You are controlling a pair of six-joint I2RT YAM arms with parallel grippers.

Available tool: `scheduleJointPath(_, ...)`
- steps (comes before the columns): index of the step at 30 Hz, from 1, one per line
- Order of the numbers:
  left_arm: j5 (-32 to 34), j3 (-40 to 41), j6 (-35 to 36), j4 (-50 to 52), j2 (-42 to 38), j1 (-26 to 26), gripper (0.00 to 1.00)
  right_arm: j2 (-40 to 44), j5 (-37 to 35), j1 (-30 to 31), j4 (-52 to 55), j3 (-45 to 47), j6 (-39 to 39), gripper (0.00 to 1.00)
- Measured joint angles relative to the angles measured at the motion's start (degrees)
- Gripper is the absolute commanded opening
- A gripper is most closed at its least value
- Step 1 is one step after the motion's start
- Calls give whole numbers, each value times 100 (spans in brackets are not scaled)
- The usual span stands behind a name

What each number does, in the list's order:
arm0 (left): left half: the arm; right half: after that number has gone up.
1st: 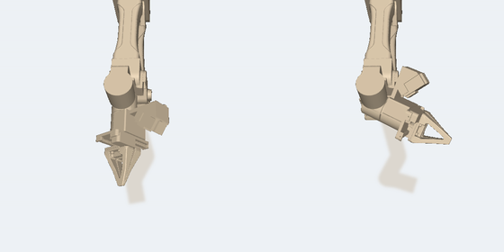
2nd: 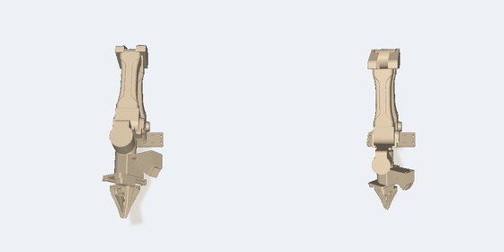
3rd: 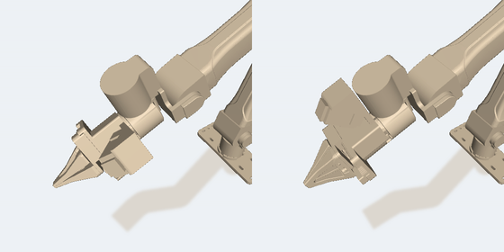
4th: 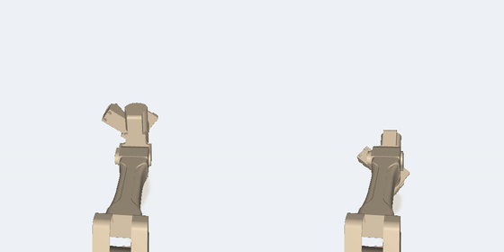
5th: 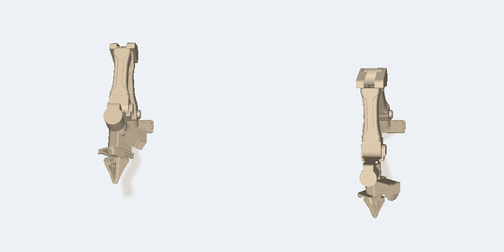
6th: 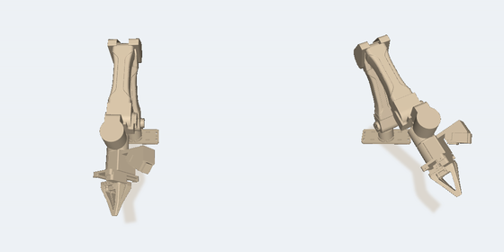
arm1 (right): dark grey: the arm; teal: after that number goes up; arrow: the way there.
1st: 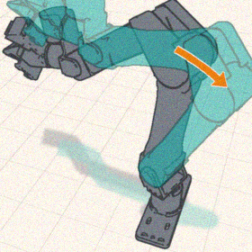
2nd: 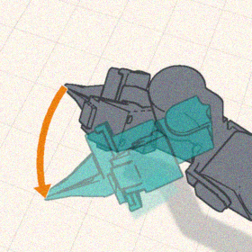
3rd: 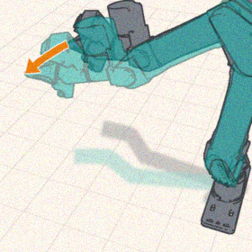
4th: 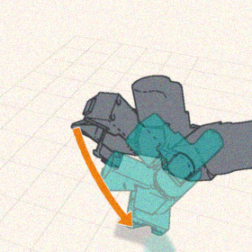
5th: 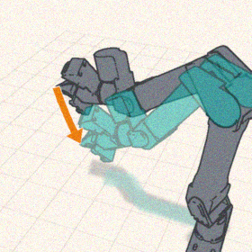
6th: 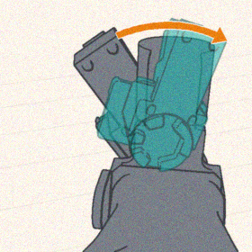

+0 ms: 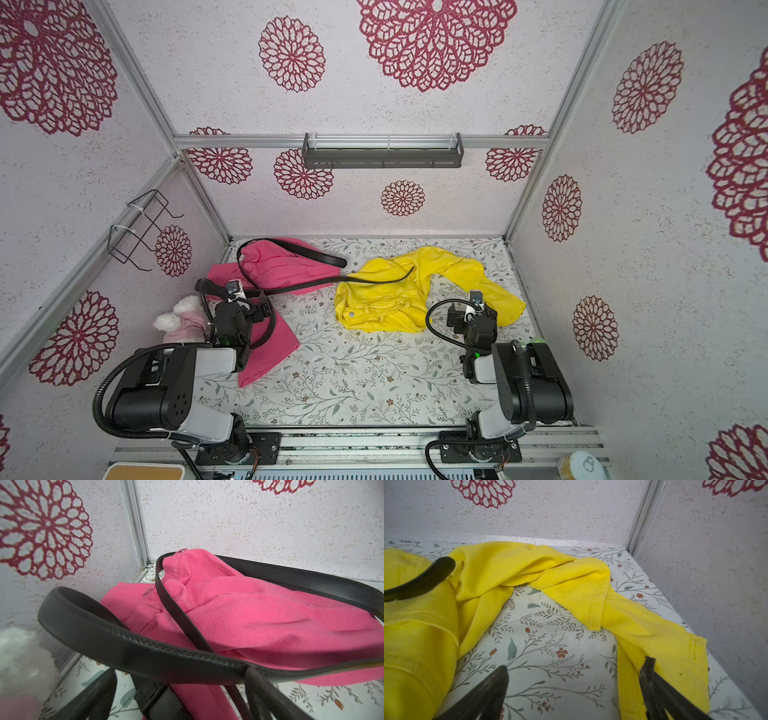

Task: Remove the belt from the trousers
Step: Reset both arms

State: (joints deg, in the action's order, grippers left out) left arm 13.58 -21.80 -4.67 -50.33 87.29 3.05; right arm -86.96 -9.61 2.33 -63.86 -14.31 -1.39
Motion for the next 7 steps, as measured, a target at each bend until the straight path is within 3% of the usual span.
scheduleJointPath(7, 0, 0, 0, -4, 0, 2, 97, -9, -223, 35, -39, -2, 13, 99)
